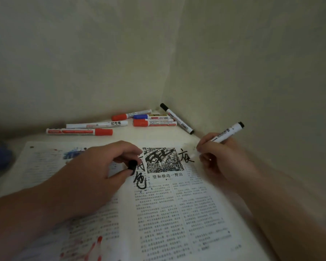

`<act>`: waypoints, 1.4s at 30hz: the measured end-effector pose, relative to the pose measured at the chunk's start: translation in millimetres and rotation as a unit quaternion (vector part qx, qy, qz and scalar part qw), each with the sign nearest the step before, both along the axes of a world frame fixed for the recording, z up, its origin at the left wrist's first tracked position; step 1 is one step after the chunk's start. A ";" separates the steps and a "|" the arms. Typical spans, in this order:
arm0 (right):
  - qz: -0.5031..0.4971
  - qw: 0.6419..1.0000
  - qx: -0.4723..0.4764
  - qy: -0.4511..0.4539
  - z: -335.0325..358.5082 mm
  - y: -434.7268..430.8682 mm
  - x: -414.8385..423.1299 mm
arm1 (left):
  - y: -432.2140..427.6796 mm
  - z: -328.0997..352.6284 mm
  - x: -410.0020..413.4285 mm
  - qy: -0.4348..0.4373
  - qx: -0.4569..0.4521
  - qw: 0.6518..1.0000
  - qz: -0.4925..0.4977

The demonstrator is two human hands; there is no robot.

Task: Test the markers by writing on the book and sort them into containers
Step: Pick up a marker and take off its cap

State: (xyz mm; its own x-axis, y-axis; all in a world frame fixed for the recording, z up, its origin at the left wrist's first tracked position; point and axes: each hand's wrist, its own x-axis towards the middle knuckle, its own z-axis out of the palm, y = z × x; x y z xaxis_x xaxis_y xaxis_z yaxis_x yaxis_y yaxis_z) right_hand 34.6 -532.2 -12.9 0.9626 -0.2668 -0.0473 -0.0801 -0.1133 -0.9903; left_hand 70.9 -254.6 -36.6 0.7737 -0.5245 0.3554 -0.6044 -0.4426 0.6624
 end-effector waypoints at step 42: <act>0.067 0.983 -0.165 0.040 -3.1 -10.7 -6.6 | 3.3 -21.5 18.4 -0.070 0.005 0.997 -0.024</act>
